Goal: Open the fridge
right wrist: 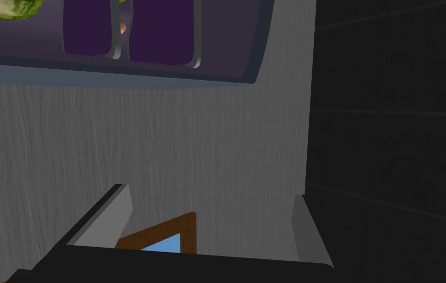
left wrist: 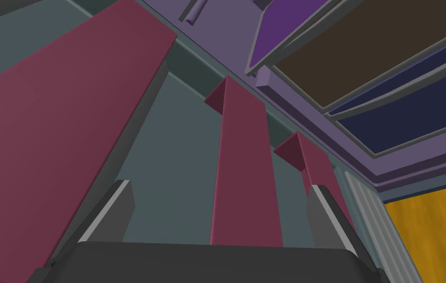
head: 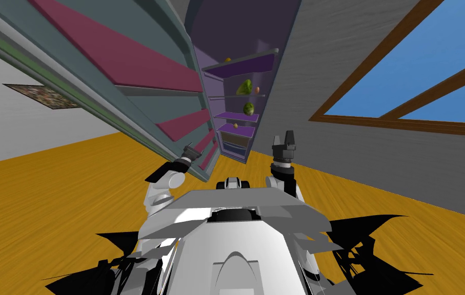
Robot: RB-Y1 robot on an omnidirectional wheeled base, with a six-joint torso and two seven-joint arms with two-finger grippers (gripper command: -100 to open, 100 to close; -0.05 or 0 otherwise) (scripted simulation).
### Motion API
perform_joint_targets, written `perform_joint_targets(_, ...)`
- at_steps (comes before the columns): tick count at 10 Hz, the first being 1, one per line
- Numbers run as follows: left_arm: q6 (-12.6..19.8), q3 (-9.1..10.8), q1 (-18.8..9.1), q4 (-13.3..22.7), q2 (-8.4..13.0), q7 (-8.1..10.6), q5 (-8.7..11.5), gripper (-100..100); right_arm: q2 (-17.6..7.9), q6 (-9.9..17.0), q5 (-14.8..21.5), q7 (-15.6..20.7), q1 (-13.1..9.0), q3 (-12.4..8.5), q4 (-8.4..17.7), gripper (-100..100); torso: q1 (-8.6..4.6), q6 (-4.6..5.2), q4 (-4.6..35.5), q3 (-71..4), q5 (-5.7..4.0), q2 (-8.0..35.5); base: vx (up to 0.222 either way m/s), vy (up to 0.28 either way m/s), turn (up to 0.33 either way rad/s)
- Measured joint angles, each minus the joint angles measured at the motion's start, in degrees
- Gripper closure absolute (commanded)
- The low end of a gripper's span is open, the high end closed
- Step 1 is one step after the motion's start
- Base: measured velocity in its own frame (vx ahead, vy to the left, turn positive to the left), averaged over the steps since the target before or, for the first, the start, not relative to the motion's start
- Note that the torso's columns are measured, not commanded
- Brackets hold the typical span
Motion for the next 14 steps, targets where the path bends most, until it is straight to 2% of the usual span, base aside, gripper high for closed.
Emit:
perform_joint_targets(9,10.1,4.97,0.9,-5.6,5.1,4.93,4.5,-100,0.0,0.0,0.0,0.0,0.0,0.0,0.0,0,-0.09,0.00,0.0,0.0,-0.02,0.0,0.010,0.131,0.032)
perform_joint_targets(12,12.2,6.27,1.6,-8.7,6.4,5.87,6.1,-100,0.0,0.0,0.0,0.0,0.0,0.0,0.0,0,-0.18,0.00,0.0,0.0,-0.05,0.0,0.007,0.090,0.021)
perform_joint_targets(14,14.6,6.91,0.6,-12.0,6.9,7.23,5.8,-100,0.0,0.0,0.0,0.0,0.0,0.0,0.0,0,-0.20,0.01,0.0,0.0,-0.06,0.0,0.011,0.047,0.007)
